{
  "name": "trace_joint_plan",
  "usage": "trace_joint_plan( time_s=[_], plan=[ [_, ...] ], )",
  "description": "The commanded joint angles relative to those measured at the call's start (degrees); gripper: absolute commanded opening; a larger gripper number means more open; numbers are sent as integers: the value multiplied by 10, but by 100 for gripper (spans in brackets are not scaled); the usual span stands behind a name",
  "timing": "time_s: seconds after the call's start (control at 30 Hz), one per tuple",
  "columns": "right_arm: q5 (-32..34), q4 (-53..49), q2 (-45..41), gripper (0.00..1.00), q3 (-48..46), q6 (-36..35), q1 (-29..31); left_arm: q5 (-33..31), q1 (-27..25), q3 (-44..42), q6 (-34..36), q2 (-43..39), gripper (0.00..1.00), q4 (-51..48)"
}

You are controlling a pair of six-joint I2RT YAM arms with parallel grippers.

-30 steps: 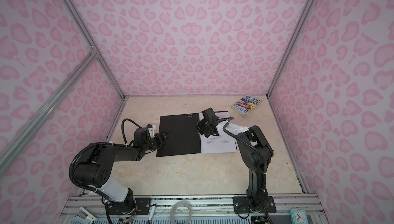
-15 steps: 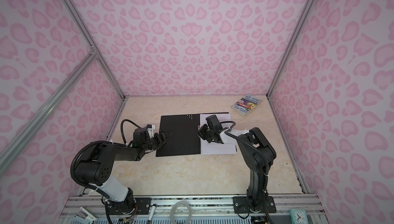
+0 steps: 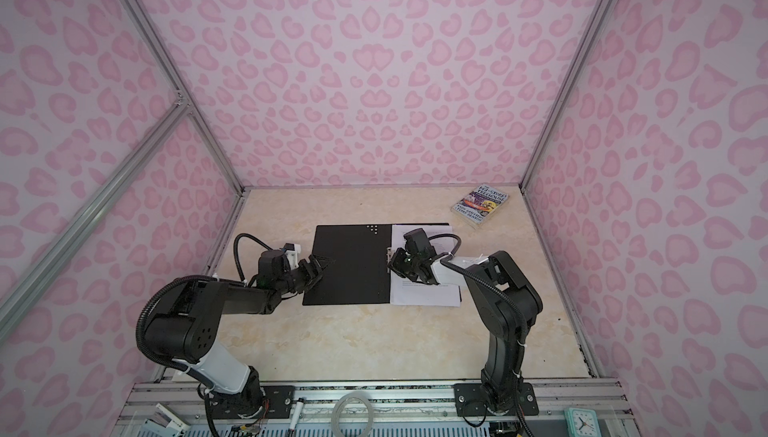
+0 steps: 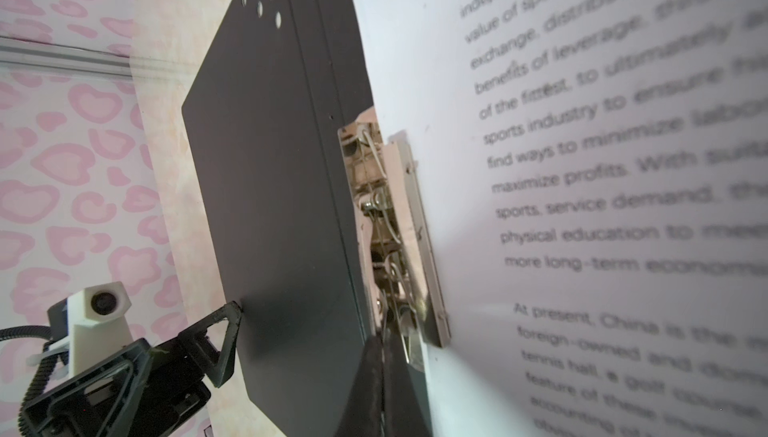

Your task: Put the files into the folder

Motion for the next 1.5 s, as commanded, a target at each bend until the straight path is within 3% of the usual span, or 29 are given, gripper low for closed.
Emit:
trace_joint_plan(
  time_s=[0.0, 0.63, 0.87, 1.17, 1.47],
  plan=[
    [89, -156, 16, 0, -15, -29, -3, -89, 4, -8, 2, 19, 87, -206],
    [191, -250, 39, 0, 3, -84, 43, -77, 4, -7, 5, 22, 86, -197],
    [180, -310, 104, 0, 103, -121, 79, -76, -1, -7, 5, 23, 86, -192],
    [36, -384, 178, 0, 322, -236, 130, -72, -18, 2, 0, 47, 86, -183],
    [-59, -316, 162, 0, 322, -228, 92, -75, -20, 2, -3, 50, 86, -186]
  ],
)
